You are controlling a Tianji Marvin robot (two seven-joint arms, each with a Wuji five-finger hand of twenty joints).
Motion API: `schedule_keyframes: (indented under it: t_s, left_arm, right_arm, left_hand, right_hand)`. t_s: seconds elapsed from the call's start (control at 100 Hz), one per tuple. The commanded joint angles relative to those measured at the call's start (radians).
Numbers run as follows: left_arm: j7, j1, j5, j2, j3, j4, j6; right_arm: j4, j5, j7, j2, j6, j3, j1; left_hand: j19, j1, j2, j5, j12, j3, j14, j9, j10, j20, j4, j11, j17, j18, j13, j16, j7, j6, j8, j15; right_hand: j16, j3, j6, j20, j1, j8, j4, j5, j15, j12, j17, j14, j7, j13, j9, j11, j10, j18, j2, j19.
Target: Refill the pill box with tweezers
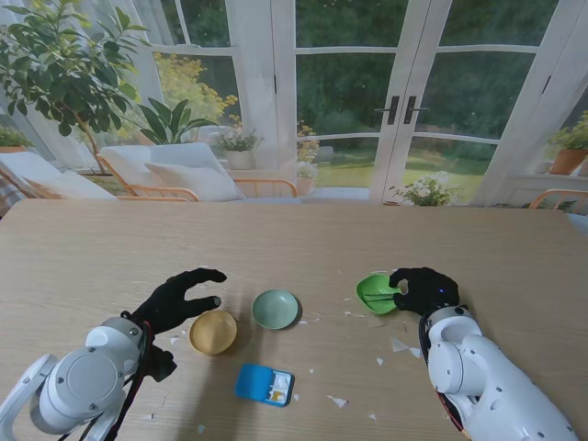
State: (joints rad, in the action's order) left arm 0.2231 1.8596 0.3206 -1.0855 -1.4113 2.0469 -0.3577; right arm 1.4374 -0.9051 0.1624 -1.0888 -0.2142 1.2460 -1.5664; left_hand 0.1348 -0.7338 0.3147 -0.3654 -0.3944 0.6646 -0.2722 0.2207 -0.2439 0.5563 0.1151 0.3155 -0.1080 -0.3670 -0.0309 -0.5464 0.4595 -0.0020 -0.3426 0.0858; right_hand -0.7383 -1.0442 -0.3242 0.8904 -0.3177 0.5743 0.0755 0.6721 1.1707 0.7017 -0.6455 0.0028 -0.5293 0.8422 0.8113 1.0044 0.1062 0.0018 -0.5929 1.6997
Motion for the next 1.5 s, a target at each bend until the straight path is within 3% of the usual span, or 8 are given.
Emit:
schedule_keyframes:
  t_s: [0.0,0.26,0.34,0.49,0.74,0.93,1.09,1.49]
  left_arm:
    - [0.015,0.004,0.0,-0.001,0.0,0.006,-0.004]
    - [0.016,0.006,0.0,-0.001,-0.002,0.007,-0.003]
    - [0.017,0.006,-0.001,-0.001,-0.002,0.008,-0.003]
    - [0.024,0.008,-0.007,0.001,-0.005,0.009,-0.002]
    - [0.055,0.017,-0.013,0.008,0.008,0.022,-0.009]
    - [0.141,0.05,0.0,0.03,0.009,0.062,0.02]
    - [0.2,0.112,0.041,0.046,-0.007,0.1,0.082]
    - [0.176,0.245,0.121,0.049,-0.006,0.085,0.253]
  right_arm:
    - [0.004,-0.007,-0.009,-0.004,-0.001,0.002,-0.011]
    - [0.023,-0.029,0.01,-0.006,-0.019,0.011,-0.023]
    - [0.05,-0.05,0.006,-0.004,-0.041,0.017,-0.034]
    - [0.141,-0.088,-0.014,-0.003,-0.066,0.039,-0.077]
    - [0.344,-0.136,-0.031,-0.002,-0.037,0.032,-0.19]
    - [0.46,-0.149,-0.043,-0.002,-0.078,-0.067,-0.249]
    - [0.503,-0.163,-0.029,-0.003,-0.163,-0.173,-0.282]
    - [0.483,-0.187,-0.007,0.0,-0.338,-0.42,-0.278]
  left_hand:
    - [-0.025,0.003,0.001,0.031,0.003,-0.007,0.022,-0.015,0.036,-0.004,-0.029,-0.01,0.0,0.03,0.022,0.003,0.005,-0.048,0.01,-0.011]
    - [-0.026,0.005,0.001,0.031,0.004,-0.008,0.024,-0.016,0.036,-0.005,-0.029,-0.011,0.0,0.029,0.022,0.004,0.004,-0.047,0.01,-0.011]
    - [-0.026,0.005,0.0,0.03,0.004,-0.008,0.024,-0.017,0.037,-0.006,-0.029,-0.012,0.001,0.029,0.022,0.004,0.004,-0.046,0.01,-0.012]
    - [-0.027,0.008,0.0,0.032,0.006,-0.01,0.025,-0.021,0.039,-0.006,-0.029,-0.015,0.001,0.03,0.021,0.007,0.001,-0.039,0.012,-0.014]
    - [-0.026,0.011,0.0,0.058,0.008,-0.009,0.027,-0.021,0.037,-0.006,-0.03,-0.014,0.001,0.033,0.022,0.008,-0.012,0.012,0.017,-0.012]
    - [-0.026,0.021,-0.01,0.069,0.006,-0.022,0.028,-0.03,0.04,-0.007,-0.028,-0.013,0.002,0.033,0.021,0.01,-0.01,-0.004,0.017,-0.013]
    - [-0.023,0.043,-0.023,0.089,0.007,-0.04,0.029,-0.033,0.045,-0.004,-0.027,-0.015,0.002,0.032,0.021,0.01,-0.029,-0.01,0.028,-0.012]
    - [-0.019,0.101,0.004,0.124,0.004,-0.007,0.046,-0.049,0.084,0.006,-0.022,-0.08,0.001,0.04,0.018,0.029,-0.065,-0.021,0.073,-0.017]
  right_hand:
    - [0.016,0.012,0.003,0.01,0.033,0.015,-0.039,-0.014,-0.019,-0.029,0.004,0.041,0.015,0.0,0.018,-0.03,-0.019,-0.008,0.027,0.002]
    - [0.071,0.068,0.022,0.004,0.07,0.019,-0.037,-0.056,-0.134,-0.128,0.042,0.076,0.055,-0.045,-0.01,-0.109,-0.039,0.041,0.067,-0.064]
    - [0.105,0.104,0.07,0.013,0.09,0.02,-0.041,-0.089,-0.21,-0.183,0.093,0.093,0.079,-0.088,-0.053,-0.161,-0.048,0.08,0.089,-0.118]
    - [0.187,0.16,0.137,-0.036,0.094,0.026,-0.047,-0.128,-0.41,-0.293,0.252,0.113,0.103,-0.212,-0.167,-0.284,-0.083,0.173,0.113,-0.347]
    - [0.263,0.181,0.188,-0.128,0.059,-0.005,-0.054,-0.159,-0.587,-0.361,0.315,0.118,0.154,-0.253,-0.218,-0.373,-0.097,0.227,0.119,-0.553]
    - [0.286,0.19,0.201,-0.167,0.028,-0.021,-0.062,-0.19,-0.645,-0.375,0.35,0.125,0.189,-0.294,-0.261,-0.407,-0.097,0.247,0.129,-0.639]
    - [0.29,0.189,0.202,-0.173,0.012,-0.022,-0.068,-0.198,-0.656,-0.377,0.362,0.137,0.2,-0.306,-0.27,-0.413,-0.101,0.249,0.13,-0.658]
    - [0.262,0.257,0.257,-0.139,0.031,-0.014,-0.058,-0.255,-0.618,-0.364,0.358,0.133,0.242,-0.333,-0.33,-0.382,-0.112,0.207,0.129,-0.619]
